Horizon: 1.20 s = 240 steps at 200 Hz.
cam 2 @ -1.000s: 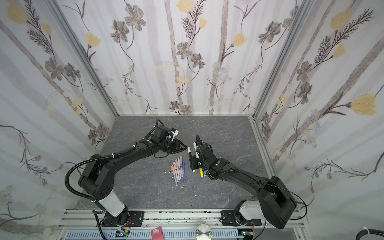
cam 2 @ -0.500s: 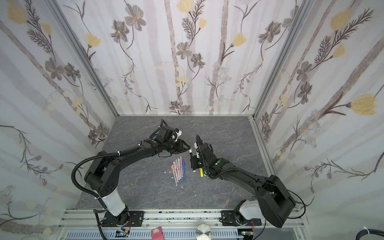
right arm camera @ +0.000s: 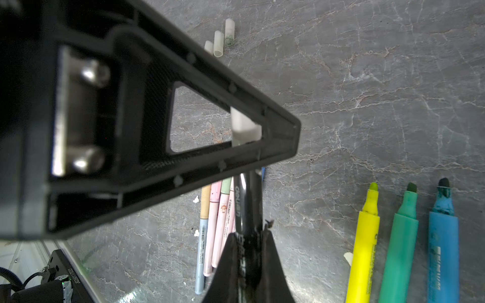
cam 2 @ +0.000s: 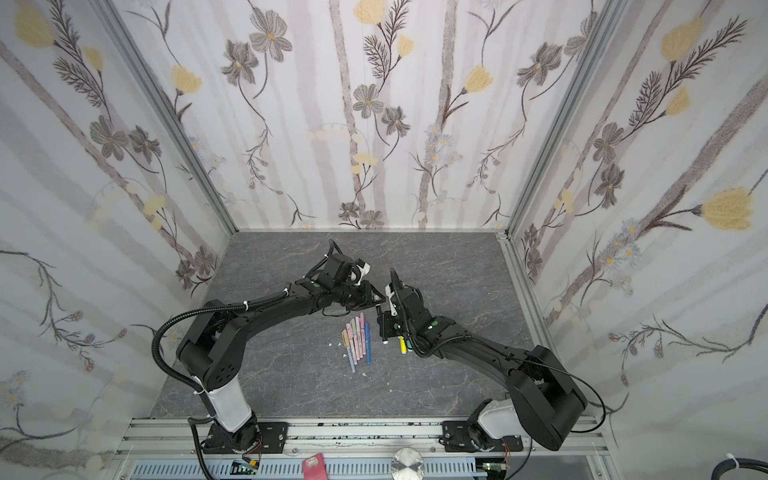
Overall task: Open the pen caps
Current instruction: 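Lift the black marker with the right gripper while the left swings toward its cap, then close the left gripper on the white cap and pull it away from the right gripper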
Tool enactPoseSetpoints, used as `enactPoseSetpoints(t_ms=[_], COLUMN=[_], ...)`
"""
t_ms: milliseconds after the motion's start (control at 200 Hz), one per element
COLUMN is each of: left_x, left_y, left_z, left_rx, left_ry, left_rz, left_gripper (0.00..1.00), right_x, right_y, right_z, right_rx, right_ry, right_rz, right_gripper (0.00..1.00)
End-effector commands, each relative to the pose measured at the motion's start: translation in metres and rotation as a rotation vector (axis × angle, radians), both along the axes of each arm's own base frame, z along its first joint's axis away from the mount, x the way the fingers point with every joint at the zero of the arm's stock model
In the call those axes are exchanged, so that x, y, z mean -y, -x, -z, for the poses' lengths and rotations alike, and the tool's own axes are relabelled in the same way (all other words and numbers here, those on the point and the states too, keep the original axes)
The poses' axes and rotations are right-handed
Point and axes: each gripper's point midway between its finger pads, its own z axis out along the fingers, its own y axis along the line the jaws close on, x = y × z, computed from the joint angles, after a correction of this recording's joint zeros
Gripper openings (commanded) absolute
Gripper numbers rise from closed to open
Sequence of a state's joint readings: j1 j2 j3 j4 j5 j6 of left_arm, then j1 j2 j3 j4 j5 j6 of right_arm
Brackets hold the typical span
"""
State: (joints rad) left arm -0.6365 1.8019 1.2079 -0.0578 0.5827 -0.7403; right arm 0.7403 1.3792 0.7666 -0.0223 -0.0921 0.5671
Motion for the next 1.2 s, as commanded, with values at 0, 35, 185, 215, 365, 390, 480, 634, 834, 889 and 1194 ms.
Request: enactPoseSetpoints(t_ms=[0, 35, 185, 215, 365, 390, 480, 634, 834, 889, 1194], left_x=[0.003, 0.003, 0.003, 0.003, 0.003, 0.003, 0.003, 0.003, 0.004, 0.005, 0.004], left_y=[-0.004, -0.004, -0.005, -0.006, -0.005, -0.006, -0.006, -0.006, -0.005, -0.004, -0.005], left_z=[-0.006, -0.004, -0.003, -0.004, -0.005, -0.004, -0.004, -0.004, -0.004, -0.005, -0.013], left_rx=[0.021, 0.022, 0.025, 0.025, 0.027, 0.025, 0.024, 0.025, 0.018, 0.019, 0.033], left_ry=[0.015, 0.011, 0.008, 0.011, 0.014, 0.014, 0.013, 0.018, 0.029, 0.031, 0.035], left_rz=[0.001, 0.000, -0.007, -0.007, -0.005, -0.005, -0.006, -0.009, -0.007, -0.006, -0.004], left_gripper=[0.24, 0.23, 0.18, 0.16, 0.02, 0.00, 0.00, 0.00, 0.00, 0.00, 0.00], right_x=[-0.006, -0.006, -0.006, -0.005, -0.006, -0.006, -0.006, -0.008, -0.010, -0.010, -0.016], right_y=[-0.004, -0.004, -0.003, -0.003, -0.004, -0.004, -0.003, -0.004, -0.007, -0.007, -0.014], right_z=[-0.009, -0.009, -0.008, -0.007, -0.009, -0.009, -0.009, -0.013, -0.011, -0.007, -0.001], right_rx=[0.028, 0.028, 0.025, 0.024, 0.026, 0.027, 0.027, 0.036, 0.037, 0.029, 0.014], right_ry=[-0.029, -0.028, -0.029, -0.029, -0.034, -0.035, -0.039, -0.057, -0.065, -0.059, -0.054], right_rz=[-0.009, -0.009, -0.008, -0.008, -0.007, -0.008, -0.008, -0.012, -0.013, -0.012, -0.024], right_gripper=[0.00, 0.00, 0.00, 0.00, 0.00, 0.00, 0.05, 0.27, 0.33, 0.30, 0.07])
